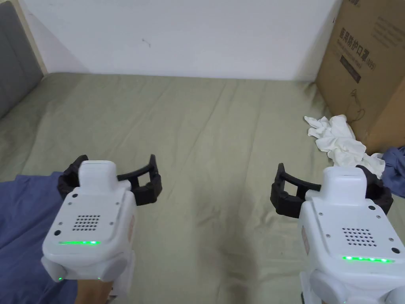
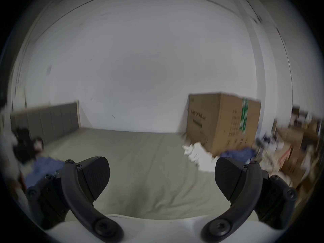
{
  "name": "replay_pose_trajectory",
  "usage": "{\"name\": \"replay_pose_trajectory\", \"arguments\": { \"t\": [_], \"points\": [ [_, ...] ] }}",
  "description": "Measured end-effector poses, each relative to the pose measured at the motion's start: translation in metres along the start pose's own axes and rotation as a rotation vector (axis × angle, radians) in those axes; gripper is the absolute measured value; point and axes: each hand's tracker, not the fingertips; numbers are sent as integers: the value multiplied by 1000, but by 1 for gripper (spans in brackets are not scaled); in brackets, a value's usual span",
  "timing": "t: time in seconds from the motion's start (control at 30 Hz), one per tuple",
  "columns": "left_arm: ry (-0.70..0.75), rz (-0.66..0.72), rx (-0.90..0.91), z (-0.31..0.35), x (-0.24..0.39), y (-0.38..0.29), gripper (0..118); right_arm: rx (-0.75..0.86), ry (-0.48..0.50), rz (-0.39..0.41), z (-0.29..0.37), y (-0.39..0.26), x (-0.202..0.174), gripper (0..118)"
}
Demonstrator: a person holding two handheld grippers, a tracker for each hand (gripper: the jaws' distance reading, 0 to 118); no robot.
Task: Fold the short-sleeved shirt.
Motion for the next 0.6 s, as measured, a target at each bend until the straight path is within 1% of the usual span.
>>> {"name": "replay_pose_trajectory", "arguments": {
  "t": [0.07,0.1,0.17,0.2,0.4,0.6],
  "points": [
    [2,-104,-5,1,6,-9,118,-17,-2,-87,-1,-5,6,118],
    [1,-114,-10,1,9,-11,118,-23,-9,-107,-1,-7,8,118],
    [-1,-103,-16,2,9,-13,118,-25,-13,-97,-2,-11,11,118],
    [0,-99,-17,2,9,-13,118,-27,-18,-92,3,-7,6,118],
    [11,-40,-16,1,3,-9,118,-19,-21,-26,4,-8,5,118],
    [22,-27,-9,0,0,-8,118,-17,-11,-13,2,-8,5,118]
  ]
}}
